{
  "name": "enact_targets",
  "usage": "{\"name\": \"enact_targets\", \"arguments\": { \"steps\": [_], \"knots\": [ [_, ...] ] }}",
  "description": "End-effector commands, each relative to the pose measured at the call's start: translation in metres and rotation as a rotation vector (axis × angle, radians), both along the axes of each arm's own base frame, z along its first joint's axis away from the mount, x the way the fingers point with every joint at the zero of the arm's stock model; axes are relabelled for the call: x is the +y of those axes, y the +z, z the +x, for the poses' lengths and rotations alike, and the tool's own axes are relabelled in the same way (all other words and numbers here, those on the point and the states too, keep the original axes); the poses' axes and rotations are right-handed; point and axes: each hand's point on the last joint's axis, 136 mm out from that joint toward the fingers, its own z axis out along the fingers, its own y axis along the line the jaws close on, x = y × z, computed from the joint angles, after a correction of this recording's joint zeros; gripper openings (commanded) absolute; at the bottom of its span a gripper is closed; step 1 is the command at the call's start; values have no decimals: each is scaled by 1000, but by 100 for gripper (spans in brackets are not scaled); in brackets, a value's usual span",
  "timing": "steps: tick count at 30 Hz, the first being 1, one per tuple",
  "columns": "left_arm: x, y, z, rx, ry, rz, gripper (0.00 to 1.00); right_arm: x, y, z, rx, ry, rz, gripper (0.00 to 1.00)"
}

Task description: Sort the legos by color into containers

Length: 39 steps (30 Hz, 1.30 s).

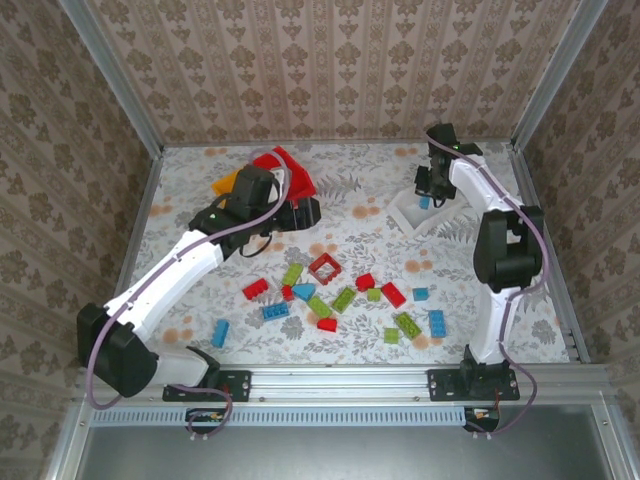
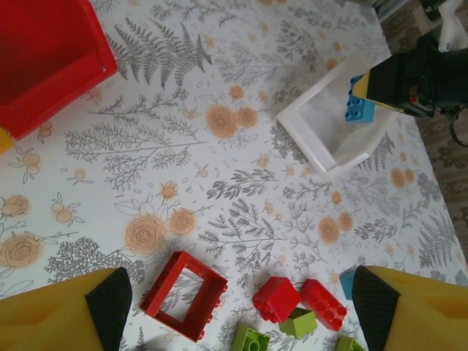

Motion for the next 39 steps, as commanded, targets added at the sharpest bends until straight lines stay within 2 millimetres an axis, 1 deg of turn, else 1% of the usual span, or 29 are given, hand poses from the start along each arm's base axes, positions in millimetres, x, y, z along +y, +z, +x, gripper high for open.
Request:
{"name": "enact_targets", "arguments": {
  "steps": [1, 2, 3, 4, 6, 7, 9, 10, 11, 13, 14, 16, 18, 19, 21, 23, 25, 28, 31, 35, 37, 39],
  "knots": [
    [6, 8, 3, -6, 19, 10, 83, -1, -10, -2, 67, -33, 1, 10],
    [8, 7, 3, -1, 27, 15, 82, -1, -12, -2, 75, -37, 1, 13],
    [11, 5, 3, 6, 36, 21, 82, -1, -13, -2, 78, -34, 1, 19],
    [14, 3, 4, 12, 47, 30, 82, -1, -13, -2, 81, -35, 0, 28],
    [23, -1, 4, 27, 75, 53, 82, -1, -4, -2, 66, -35, -2, 44],
    [29, -3, 5, 36, 96, 66, 83, -1, 2, -1, 50, -34, -2, 49],
    [43, -7, 8, 55, 142, 87, 82, -1, 19, -3, 16, -28, -5, 55],
    [53, -9, 10, 67, 171, 99, 82, -1, 31, -4, -9, -27, -4, 57],
    [63, -11, 12, 77, 199, 109, 83, -1, 39, -6, -25, -29, -5, 58],
    [91, -18, 18, 119, 282, 132, 83, -5, 58, -17, -63, -47, -11, 60],
    [107, -24, 20, 153, 334, 148, 83, -7, 63, -22, -77, -59, -13, 62],
    [141, -40, 22, 244, 443, 179, 85, -13, 60, -40, -71, -107, 8, 67],
    [167, -54, 27, 319, 519, 174, 87, -16, 51, -56, -59, -160, 76, 72],
    [177, -60, 31, 345, 546, 162, 87, -17, 44, -63, -50, -186, 114, 75],
    [188, -70, 45, 372, 568, 134, 88, -17, 32, -71, -34, -223, 192, 79],
    [196, -82, 60, 398, 581, 122, 88, -18, 21, -73, -14, -250, 246, 81],
    [203, -97, 75, 432, 588, 129, 88, -20, 13, -73, 2, -278, 279, 82],
    [206, -116, 96, 465, 576, 147, 85, -24, 3, -71, 22, -313, 308, 82],
    [205, -130, 113, 489, 560, 154, 83, -26, -9, -68, 51, -342, 320, 81],
    [204, -142, 124, 494, 540, 197, 77, -28, -19, -60, 53, -355, 315, 73],
    [205, -147, 127, 493, 528, 221, 74, -28, -25, -55, 65, -350, 308, 67],
    [203, -153, 129, 500, 514, 237, 69, -30, -32, -55, 93, -347, 291, 61]
  ]
}}
